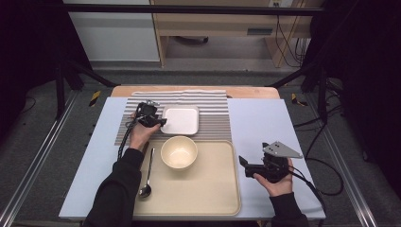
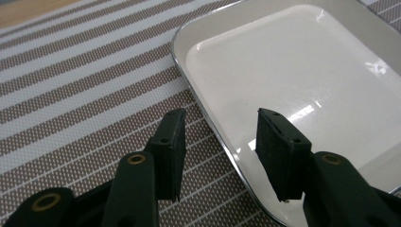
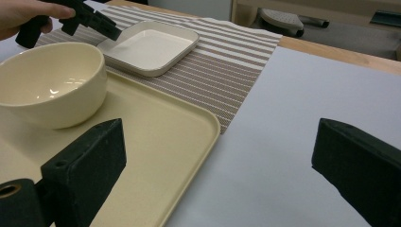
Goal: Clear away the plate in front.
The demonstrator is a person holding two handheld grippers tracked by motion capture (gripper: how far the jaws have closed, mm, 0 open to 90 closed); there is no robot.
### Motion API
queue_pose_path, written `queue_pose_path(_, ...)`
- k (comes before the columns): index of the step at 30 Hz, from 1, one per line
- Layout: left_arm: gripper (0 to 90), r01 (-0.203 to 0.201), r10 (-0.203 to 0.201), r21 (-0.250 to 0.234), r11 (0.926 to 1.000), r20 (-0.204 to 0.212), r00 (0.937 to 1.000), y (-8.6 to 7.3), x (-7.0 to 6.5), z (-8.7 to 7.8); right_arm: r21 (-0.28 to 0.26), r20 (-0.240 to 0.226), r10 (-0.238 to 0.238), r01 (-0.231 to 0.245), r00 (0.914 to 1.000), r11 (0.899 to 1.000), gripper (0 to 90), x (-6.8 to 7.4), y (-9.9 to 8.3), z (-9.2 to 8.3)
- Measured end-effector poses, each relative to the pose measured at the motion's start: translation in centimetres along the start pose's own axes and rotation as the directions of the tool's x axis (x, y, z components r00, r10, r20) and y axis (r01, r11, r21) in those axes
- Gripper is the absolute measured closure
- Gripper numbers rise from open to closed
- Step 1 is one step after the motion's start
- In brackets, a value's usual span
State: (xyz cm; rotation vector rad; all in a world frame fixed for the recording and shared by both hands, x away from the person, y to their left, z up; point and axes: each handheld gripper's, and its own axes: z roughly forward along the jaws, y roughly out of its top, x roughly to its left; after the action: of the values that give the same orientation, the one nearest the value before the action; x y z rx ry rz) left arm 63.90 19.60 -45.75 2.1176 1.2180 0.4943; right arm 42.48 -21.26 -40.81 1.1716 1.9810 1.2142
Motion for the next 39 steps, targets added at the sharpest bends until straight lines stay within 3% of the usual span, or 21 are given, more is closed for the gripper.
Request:
queue_pose_path(5, 55.2, 0.002, -0.002, 0.034, 0.9994, 0.007, 1.0000, -0.17, -0.14, 0.48, 0.001, 0.002, -0.005, 0.005, 1.0000, 1.000, 4.1, -0.02, -0.04, 0.08)
queue_pose_path(13, 60.0, 0.034, -0.035, 0.046, 0.9984, 0.023, 0.9991, -0.16, -0.68, 0.84, 0.000, 0.001, -0.004, 0.004, 1.0000, 1.000, 4.2, -0.02, -0.03, 0.07)
queue_pose_path(14, 60.5, 0.061, -0.063, 0.048, 0.9970, 0.024, 0.9978, -0.15, -0.67, 0.85, 0.001, 0.000, -0.002, 0.002, 1.0000, 1.000, 4.2, 0.00, -0.02, 0.07)
queue_pose_path(19, 65.5, 0.106, -0.109, 0.064, 0.9923, 0.036, 0.9934, -0.22, -0.53, 0.69, -0.001, -0.001, -0.003, 0.003, 1.0000, 1.000, 4.2, 0.00, -0.01, 0.03)
queue_pose_path(24, 76.9, 0.136, -0.138, 0.082, 0.9873, 0.018, 0.9903, -0.20, -0.29, 0.42, 0.003, 0.000, 0.000, 0.000, 1.0000, 1.000, 4.2, 0.05, -0.04, 0.12)
queue_pose_path(29, 78.0, 0.147, -0.148, 0.085, 0.9854, 0.005, 0.9889, -0.13, -0.44, 0.40, 0.006, 0.000, 0.000, 0.000, 1.0000, 1.000, 4.2, 0.05, -0.04, 0.14)
queue_pose_path(35, 81.3, 0.192, -0.193, 0.081, 0.9781, 0.013, 0.9810, -0.16, -0.40, 0.31, 0.006, 0.000, 0.000, 0.000, 1.0000, 1.000, 4.2, 0.05, -0.04, 0.14)
queue_pose_path(39, 84.2, 0.201, -0.202, 0.069, 0.9772, 0.017, 0.9792, -0.07, -0.26, -0.08, 0.002, 0.000, -0.002, 0.002, 1.0000, 1.000, 4.2, 0.02, -0.03, 0.14)
